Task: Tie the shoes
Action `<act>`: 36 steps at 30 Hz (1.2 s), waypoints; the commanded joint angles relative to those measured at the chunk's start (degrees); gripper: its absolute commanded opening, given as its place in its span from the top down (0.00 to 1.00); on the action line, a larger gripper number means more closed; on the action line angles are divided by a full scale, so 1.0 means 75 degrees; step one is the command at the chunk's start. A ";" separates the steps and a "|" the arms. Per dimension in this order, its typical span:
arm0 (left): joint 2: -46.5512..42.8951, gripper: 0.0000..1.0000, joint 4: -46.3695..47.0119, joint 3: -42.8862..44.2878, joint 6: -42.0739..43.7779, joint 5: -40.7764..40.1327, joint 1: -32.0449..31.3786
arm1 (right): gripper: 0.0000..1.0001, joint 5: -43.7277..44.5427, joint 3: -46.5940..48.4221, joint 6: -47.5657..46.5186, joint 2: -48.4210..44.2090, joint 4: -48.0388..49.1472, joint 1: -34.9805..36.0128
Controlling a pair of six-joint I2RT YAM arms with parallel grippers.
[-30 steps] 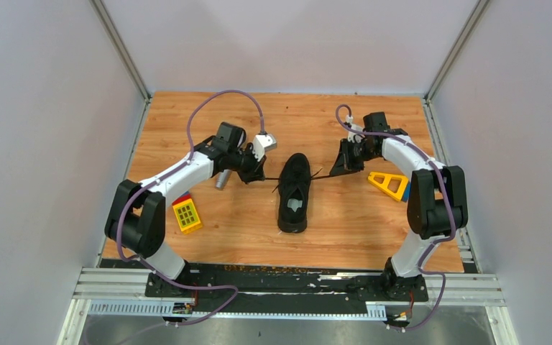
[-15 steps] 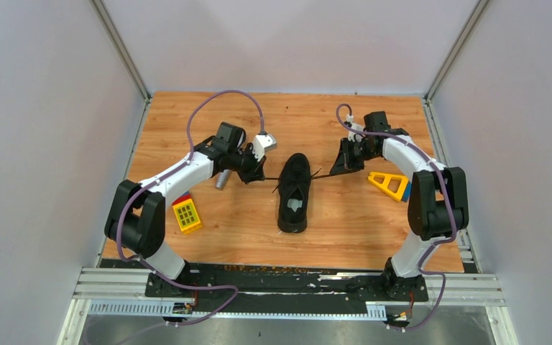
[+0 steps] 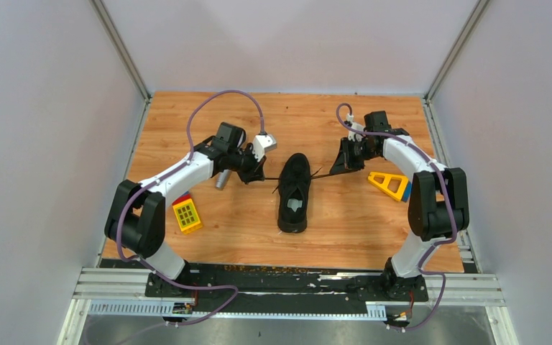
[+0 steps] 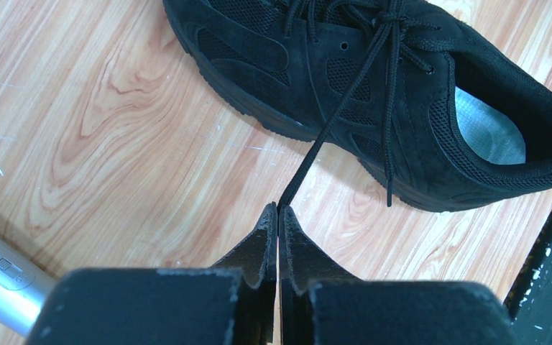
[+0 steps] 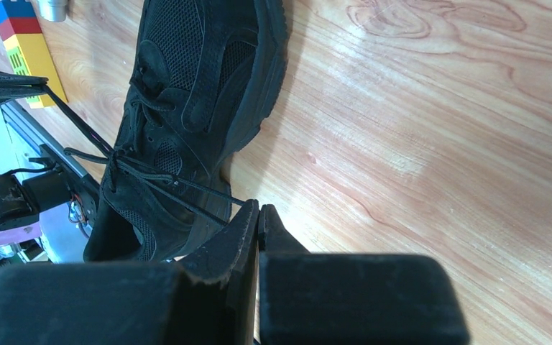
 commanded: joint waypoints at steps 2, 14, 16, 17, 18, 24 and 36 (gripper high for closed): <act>-0.0110 1.00 -0.0575 0.0053 0.0446 -0.0766 0.0293 | 1.00 0.0785 -0.0025 -0.0236 -0.0347 0.0305 -0.0247; -0.0359 0.94 -0.0363 -0.0225 0.0386 -0.0725 0.0293 | 1.00 0.0538 0.0125 -0.0406 -0.0367 0.0148 -0.0246; -0.0380 0.86 -0.0300 -0.0194 0.0313 -0.0798 0.0285 | 1.00 0.0524 0.0164 -0.0433 -0.0401 0.0152 -0.0246; -0.0410 0.77 -0.0278 -0.0182 0.0258 -0.0813 0.0292 | 0.99 0.0499 0.0174 -0.0470 -0.0427 0.0144 -0.0252; -0.0455 0.73 -0.0246 -0.0174 0.0222 -0.0831 0.0293 | 0.93 0.0439 0.0182 -0.0509 -0.0452 0.0134 -0.0248; -0.1177 0.33 -0.0273 -0.0047 0.0149 -0.0982 0.0318 | 0.42 0.0570 0.0657 -0.1164 -0.1071 -0.0177 -0.0293; -0.2902 0.00 0.0467 0.1273 -0.0169 -0.3510 0.0671 | 0.00 0.3842 0.3708 0.0174 -0.2097 -0.0278 -0.0711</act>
